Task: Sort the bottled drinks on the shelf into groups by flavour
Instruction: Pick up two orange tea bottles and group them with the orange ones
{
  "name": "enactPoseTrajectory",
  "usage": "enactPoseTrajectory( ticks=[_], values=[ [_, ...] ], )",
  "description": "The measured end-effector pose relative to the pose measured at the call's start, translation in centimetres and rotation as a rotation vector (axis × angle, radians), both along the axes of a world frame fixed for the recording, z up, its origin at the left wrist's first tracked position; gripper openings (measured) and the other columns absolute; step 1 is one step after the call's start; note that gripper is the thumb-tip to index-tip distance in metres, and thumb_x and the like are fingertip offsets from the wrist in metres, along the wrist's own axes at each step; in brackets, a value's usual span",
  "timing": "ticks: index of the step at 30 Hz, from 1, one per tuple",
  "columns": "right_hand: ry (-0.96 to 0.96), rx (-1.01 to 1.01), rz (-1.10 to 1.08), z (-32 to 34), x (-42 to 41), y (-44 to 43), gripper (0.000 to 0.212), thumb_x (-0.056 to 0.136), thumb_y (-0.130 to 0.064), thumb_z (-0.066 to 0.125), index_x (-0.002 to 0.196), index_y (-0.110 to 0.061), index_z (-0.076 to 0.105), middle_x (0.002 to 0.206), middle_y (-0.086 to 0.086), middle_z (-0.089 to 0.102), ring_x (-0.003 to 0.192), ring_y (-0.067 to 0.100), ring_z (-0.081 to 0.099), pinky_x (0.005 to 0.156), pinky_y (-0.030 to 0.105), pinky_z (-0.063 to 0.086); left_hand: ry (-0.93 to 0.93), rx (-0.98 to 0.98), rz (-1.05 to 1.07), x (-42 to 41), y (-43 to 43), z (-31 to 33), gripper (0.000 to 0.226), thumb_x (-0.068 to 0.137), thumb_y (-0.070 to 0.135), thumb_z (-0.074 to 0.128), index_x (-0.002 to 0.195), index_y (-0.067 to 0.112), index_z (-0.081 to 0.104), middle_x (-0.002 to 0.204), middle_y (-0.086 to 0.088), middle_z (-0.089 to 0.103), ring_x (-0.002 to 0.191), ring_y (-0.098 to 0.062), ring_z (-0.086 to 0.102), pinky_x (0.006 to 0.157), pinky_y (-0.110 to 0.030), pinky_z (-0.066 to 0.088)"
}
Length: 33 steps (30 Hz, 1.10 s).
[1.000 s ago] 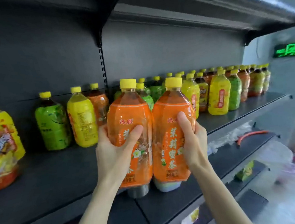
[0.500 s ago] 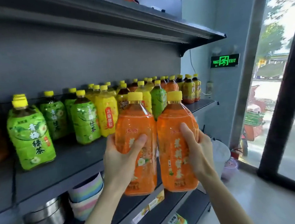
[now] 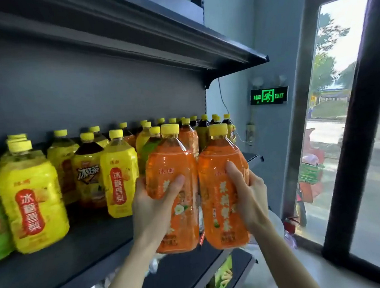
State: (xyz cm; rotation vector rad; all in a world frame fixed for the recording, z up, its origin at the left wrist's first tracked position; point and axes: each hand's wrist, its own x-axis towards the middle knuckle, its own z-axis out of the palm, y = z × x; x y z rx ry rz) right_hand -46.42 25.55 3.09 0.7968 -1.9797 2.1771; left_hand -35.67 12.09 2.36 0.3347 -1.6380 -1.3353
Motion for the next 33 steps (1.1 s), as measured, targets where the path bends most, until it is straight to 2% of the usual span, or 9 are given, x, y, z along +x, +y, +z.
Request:
enactPoseTrajectory(
  ticks=[4,6,10,14,19,22,26,30,33],
  values=[
    [0.005,-0.008,-0.036,0.5,-7.4,-0.6,0.069,0.053,-0.08,0.054,0.079,-0.017,0.066,0.077,0.004,0.072,0.073,0.022,0.071,0.075,0.04,0.059,0.015,-0.019,-0.026,-7.5,-0.8,0.7,0.059,0.05,0.068,0.065,0.099,0.038,0.052,0.085,0.024,0.068,0.076,0.012,0.062,0.056,-0.004,0.044],
    [0.009,-0.018,-0.045,0.5,-10.9,-0.9,0.068,0.052,-0.081,0.053,0.079,-0.019,0.065,0.078,0.002,0.072,0.073,0.02,0.071,0.074,0.039,0.058,0.01,-0.027,-0.027,-10.9,-1.0,1.0,0.056,0.054,0.064,0.071,0.099,0.036,0.053,0.083,0.02,0.068,0.074,0.011,0.063,0.055,-0.003,0.044],
    [0.008,-0.024,-0.032,0.3,-18.0,-1.8,0.066,0.053,-0.08,0.054,0.073,-0.019,0.063,0.074,0.003,0.072,0.071,0.022,0.071,0.071,0.037,0.057,-0.004,-0.011,-0.029,-17.7,-1.4,0.7,0.06,0.056,0.065,0.075,0.101,0.033,0.052,0.09,0.011,0.068,0.075,0.006,0.065,0.065,-0.016,0.046],
    [0.011,-0.014,0.038,-0.4,-25.1,-2.7,0.064,0.055,-0.078,0.057,0.068,-0.016,0.062,0.07,0.003,0.069,0.069,0.024,0.069,0.071,0.042,0.057,-0.006,-0.002,0.039,-24.2,-1.9,-0.5,0.065,0.051,0.068,0.069,0.105,0.039,0.049,0.094,0.015,0.066,0.081,0.008,0.063,0.073,-0.022,0.046],
    [0.027,0.017,0.158,0.2,-33.4,-3.8,0.06,0.055,-0.076,0.057,0.072,-0.018,0.064,0.067,-0.003,0.07,0.064,0.013,0.068,0.065,0.031,0.052,-0.001,0.03,0.166,-31.4,-1.7,-0.7,0.071,0.048,0.073,0.065,0.111,0.045,0.045,0.104,0.017,0.063,0.097,-0.002,0.06,0.087,-0.032,0.044],
    [0.031,0.013,0.239,0.1,-36.7,-5.5,0.06,0.055,-0.075,0.058,0.076,-0.02,0.066,0.073,-0.002,0.073,0.07,0.015,0.07,0.068,0.031,0.054,-0.005,0.028,0.26,-33.7,-2.4,-0.7,0.081,0.048,0.074,0.064,0.118,0.038,0.044,0.105,0.018,0.062,0.096,0.001,0.059,0.082,-0.026,0.044],
    [0.023,-0.011,0.363,0.0,-38.9,-8.3,0.058,0.055,-0.074,0.056,0.08,-0.022,0.067,0.076,-0.007,0.074,0.069,0.008,0.07,0.061,0.018,0.052,-0.004,0.031,0.408,-34.9,-3.6,-0.7,0.084,0.048,0.072,0.064,0.117,0.026,0.049,0.1,0.015,0.064,0.09,0.001,0.061,0.074,-0.022,0.047],
    [0.019,-0.012,0.442,-0.4,-39.3,-11.2,0.062,0.057,-0.074,0.057,0.078,-0.016,0.066,0.076,0.0,0.074,0.071,0.014,0.07,0.07,0.033,0.055,-0.019,0.023,0.487,-34.2,-4.6,-0.8,0.073,0.047,0.071,0.064,0.108,0.035,0.049,0.099,0.013,0.064,0.089,0.0,0.062,0.073,-0.02,0.046],
    [-0.006,-0.029,0.518,-0.9,-38.4,-13.2,0.067,0.058,-0.073,0.058,0.08,-0.011,0.065,0.077,0.003,0.074,0.072,0.017,0.071,0.068,0.03,0.056,-0.029,0.029,0.535,-32.8,-5.5,-1.3,0.076,0.048,0.071,0.066,0.112,0.034,0.048,0.102,0.011,0.065,0.092,-0.004,0.063,0.075,-0.023,0.048]
  ],
)
